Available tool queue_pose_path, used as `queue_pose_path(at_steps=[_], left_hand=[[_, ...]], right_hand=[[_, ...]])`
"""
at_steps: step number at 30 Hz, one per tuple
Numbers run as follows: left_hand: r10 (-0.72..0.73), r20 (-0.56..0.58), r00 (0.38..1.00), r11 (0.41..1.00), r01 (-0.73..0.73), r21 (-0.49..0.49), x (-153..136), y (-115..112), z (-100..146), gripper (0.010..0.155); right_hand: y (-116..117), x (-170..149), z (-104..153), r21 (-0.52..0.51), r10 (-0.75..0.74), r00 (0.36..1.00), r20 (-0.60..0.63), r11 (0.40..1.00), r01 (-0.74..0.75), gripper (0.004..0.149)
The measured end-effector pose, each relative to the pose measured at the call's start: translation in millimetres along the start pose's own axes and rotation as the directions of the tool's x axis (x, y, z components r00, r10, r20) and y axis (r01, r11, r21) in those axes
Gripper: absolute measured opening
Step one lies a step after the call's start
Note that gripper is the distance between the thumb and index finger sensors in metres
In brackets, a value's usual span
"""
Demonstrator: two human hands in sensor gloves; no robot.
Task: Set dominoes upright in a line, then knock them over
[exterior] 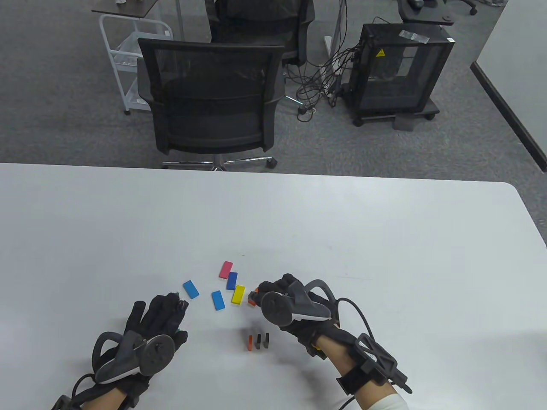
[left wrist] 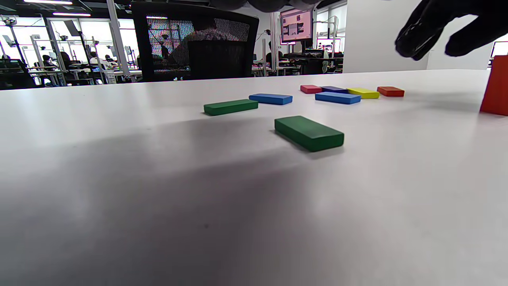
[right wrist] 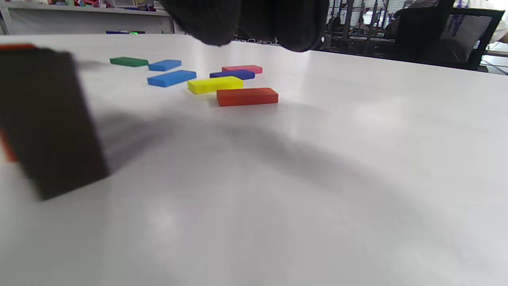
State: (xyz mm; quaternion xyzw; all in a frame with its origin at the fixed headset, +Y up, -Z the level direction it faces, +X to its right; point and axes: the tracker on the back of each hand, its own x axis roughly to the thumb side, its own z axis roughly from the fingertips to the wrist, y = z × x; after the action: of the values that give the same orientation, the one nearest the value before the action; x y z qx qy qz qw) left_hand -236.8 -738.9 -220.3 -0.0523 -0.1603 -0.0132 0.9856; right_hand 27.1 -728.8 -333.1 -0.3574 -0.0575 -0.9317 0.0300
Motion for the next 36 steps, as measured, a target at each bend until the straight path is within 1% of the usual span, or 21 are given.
queue_pose_path(at_steps=[2,7,13,17,22,28,33,36], left_hand=[[0.0,0.001,1.0,1.0,0.0,-0.002,0.0,-0.2,0.0,0.066],[0.002,0.002,1.0,1.0,-0.002,-0.003,-0.4,-0.3,-0.1,0.065],[0.003,0.002,1.0,1.0,-0.003,-0.003,-0.7,-0.2,-0.1,0.066],[0.002,0.005,1.0,1.0,-0.002,0.0,-0.8,0.0,-0.3,0.065],[0.003,0.013,1.0,1.0,-0.003,0.002,-0.5,-0.2,-0.4,0.066],[-0.001,0.017,1.0,1.0,0.001,-0.001,0.3,-1.0,-0.5,0.066],[-0.002,0.011,1.0,1.0,0.002,0.001,0.5,-0.9,0.0,0.065],[-0.001,0.01,1.0,1.0,0.001,0.004,0.5,-1.0,0.0,0.066]], right_hand=[[5.8,0.9,-12.2,0.023,0.027,1.0,0.016,0.999,-0.027,0.049],[14.7,4.1,-31.6,0.069,0.073,0.997,0.033,0.995,-0.076,0.049],[23.2,6.0,-44.9,0.139,0.102,0.994,0.033,0.985,-0.106,0.049],[24.1,8.6,-46.7,0.138,0.103,0.994,0.03,0.985,-0.106,0.048],[25.4,11.9,-46.1,0.106,0.125,0.991,0.038,0.986,-0.128,0.046],[24.5,10.2,-48.1,0.117,0.102,0.995,0.015,0.988,-0.103,0.048],[21.1,9.9,-39.2,0.09,0.096,0.995,0.02,0.991,-0.098,0.054],[15.3,7.3,-27.2,0.055,0.072,0.997,0.014,0.996,-0.073,0.064]])
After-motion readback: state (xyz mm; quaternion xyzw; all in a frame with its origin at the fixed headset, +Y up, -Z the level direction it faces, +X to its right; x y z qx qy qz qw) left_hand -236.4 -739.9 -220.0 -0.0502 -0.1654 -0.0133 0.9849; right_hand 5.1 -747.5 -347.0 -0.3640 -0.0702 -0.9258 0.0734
